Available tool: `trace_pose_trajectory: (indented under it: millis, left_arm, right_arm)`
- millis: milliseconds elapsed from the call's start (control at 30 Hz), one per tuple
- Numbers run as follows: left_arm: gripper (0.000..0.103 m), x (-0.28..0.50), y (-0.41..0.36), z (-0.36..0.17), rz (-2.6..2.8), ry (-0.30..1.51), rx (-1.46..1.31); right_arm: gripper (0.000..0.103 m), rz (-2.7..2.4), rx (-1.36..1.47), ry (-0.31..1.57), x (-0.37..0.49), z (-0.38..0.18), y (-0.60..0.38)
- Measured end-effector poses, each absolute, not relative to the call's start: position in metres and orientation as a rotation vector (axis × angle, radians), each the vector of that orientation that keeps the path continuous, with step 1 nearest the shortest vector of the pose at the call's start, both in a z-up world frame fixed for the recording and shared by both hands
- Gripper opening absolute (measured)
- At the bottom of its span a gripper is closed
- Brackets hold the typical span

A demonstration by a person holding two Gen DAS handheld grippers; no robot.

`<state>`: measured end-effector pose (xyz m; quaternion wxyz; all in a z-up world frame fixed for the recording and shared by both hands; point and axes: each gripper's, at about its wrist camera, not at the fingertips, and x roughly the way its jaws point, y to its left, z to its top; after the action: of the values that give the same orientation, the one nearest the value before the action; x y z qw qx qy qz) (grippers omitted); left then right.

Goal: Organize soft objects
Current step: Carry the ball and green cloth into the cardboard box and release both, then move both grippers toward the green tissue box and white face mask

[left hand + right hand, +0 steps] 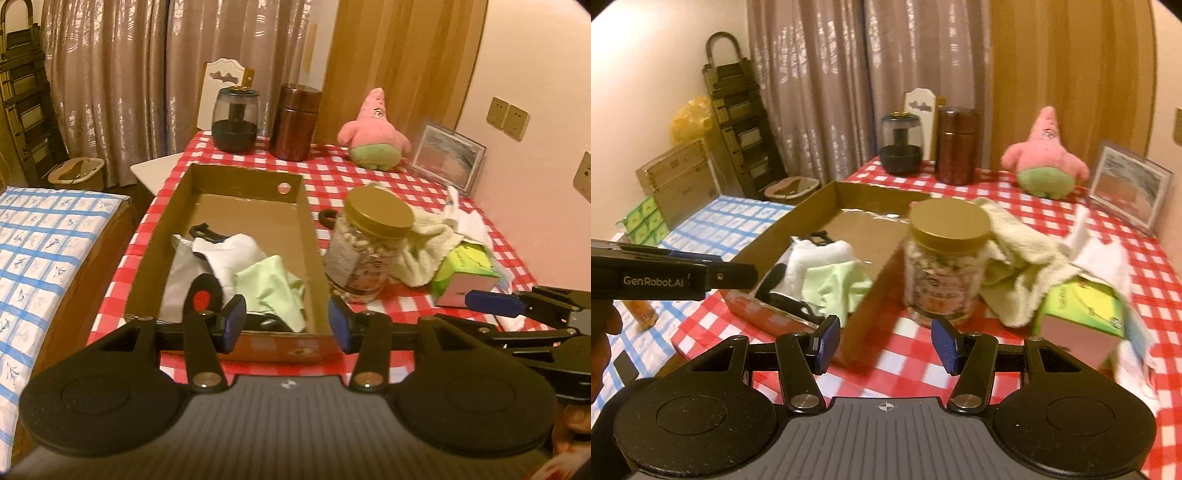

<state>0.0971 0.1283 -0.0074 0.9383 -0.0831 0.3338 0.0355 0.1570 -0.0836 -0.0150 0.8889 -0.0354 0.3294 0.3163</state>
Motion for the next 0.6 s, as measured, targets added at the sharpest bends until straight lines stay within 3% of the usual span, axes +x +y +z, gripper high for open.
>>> trace_pose_trajectory:
  millis: [100, 333, 600]
  left_arm:
    - [0.058, 0.095, 0.115, -0.004, 0.053, 0.673, -0.164]
    - [0.067, 0.097, 0.084, -0.002, -0.007, 0.673, -0.146]
    - [0.072, 0.105, 0.051, 0.0, -0.063, 0.673, -0.122]
  right_arm:
    - [0.055, 0.619, -0.059, 0.688, 0.153, -0.013, -0.102]
    - [0.055, 0.525, -0.023, 0.686, 0.149, -0.008, -0.148]
    - [0.055, 0.422, 0.012, 0.69, 0.147, -0.008, -0.195]
